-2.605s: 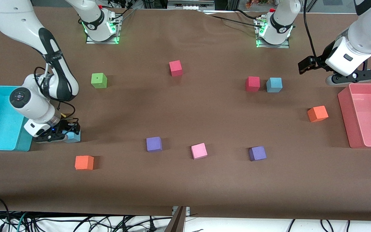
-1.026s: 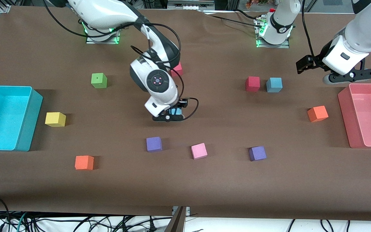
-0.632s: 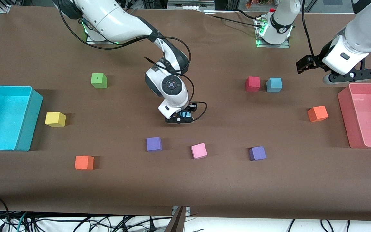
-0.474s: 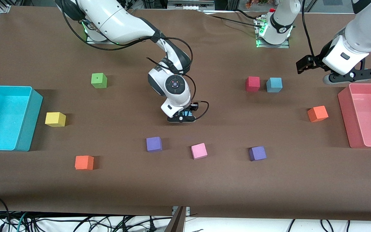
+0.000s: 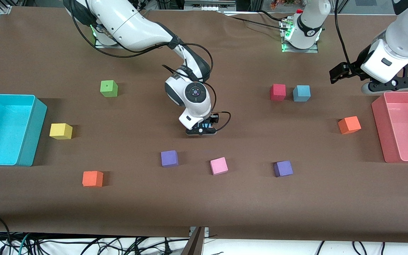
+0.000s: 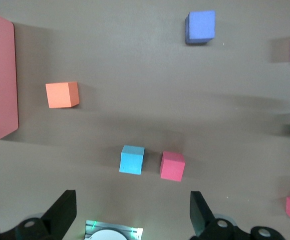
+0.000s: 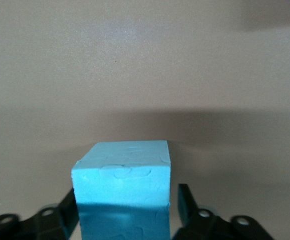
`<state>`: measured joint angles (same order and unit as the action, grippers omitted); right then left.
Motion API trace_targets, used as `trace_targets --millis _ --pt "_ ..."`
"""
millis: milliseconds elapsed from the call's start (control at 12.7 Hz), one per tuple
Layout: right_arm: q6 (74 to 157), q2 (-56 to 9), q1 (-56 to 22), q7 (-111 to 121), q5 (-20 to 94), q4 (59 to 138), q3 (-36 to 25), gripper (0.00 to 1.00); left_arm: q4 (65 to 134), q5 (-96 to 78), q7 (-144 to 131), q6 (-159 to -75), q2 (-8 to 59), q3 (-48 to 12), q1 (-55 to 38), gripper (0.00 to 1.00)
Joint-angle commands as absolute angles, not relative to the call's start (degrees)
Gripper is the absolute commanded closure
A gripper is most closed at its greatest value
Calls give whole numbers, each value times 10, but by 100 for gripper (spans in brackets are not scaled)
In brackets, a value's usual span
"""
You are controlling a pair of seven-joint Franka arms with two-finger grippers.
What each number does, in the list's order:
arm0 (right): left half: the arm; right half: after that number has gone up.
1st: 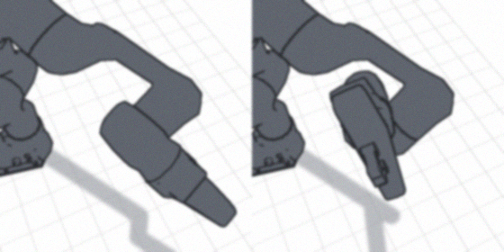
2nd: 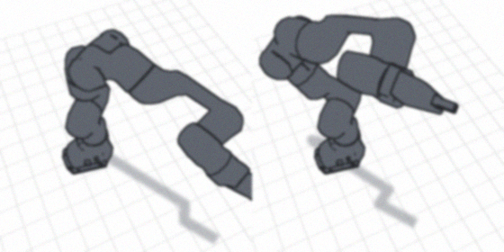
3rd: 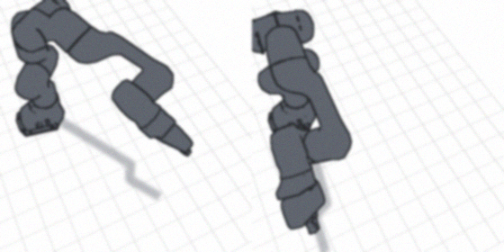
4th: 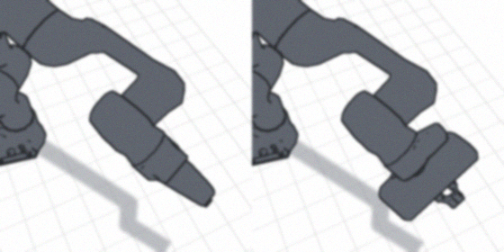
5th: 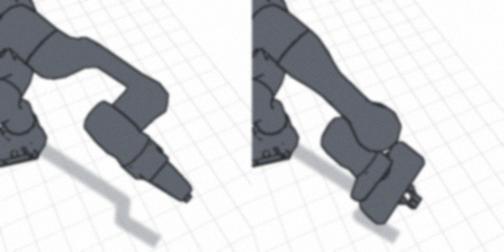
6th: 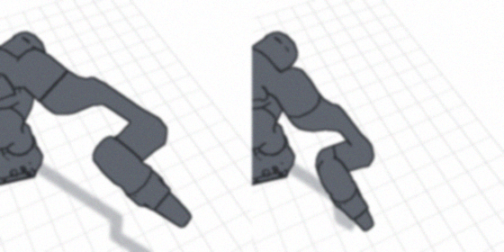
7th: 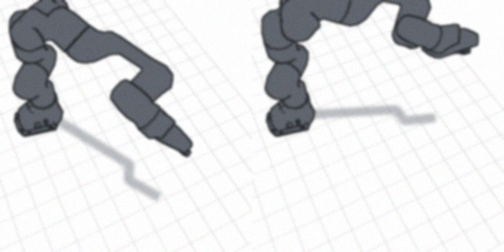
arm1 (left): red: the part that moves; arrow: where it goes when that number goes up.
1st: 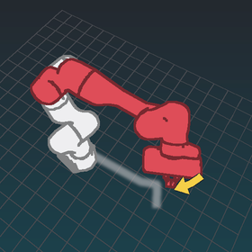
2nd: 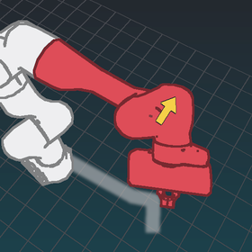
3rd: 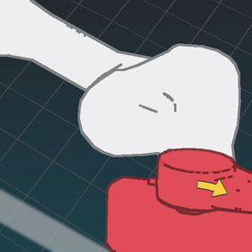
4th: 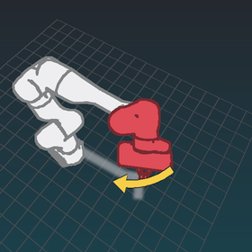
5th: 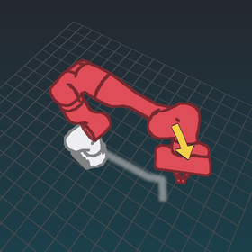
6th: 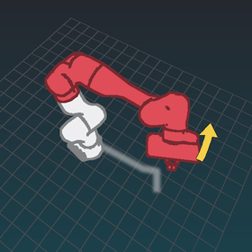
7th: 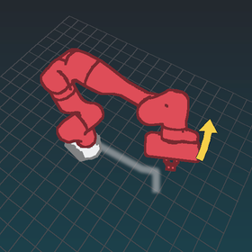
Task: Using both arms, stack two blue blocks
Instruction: 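Lift the light-blue cube and carry it to the table center, then set the cube down with the right gripper while the left gripper reaches out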
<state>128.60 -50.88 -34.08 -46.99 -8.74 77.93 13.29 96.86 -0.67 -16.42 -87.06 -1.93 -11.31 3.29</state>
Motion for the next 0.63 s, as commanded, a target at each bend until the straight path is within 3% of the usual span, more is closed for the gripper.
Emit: trace_targets --millis 0,316,553 --pt "1288 -519 -338 -475 -98 760 138 0 980 9 -163 -896 -11 -114 37 0" --pt "1255 -477 -320 -464 -97 760 152 0 1014 11 -166 -906 -4 -110 38 0" --pt "1154 -423 -293 -403 -97 762 171 0 1044 11 -162 -951 -9 -111 33 0"
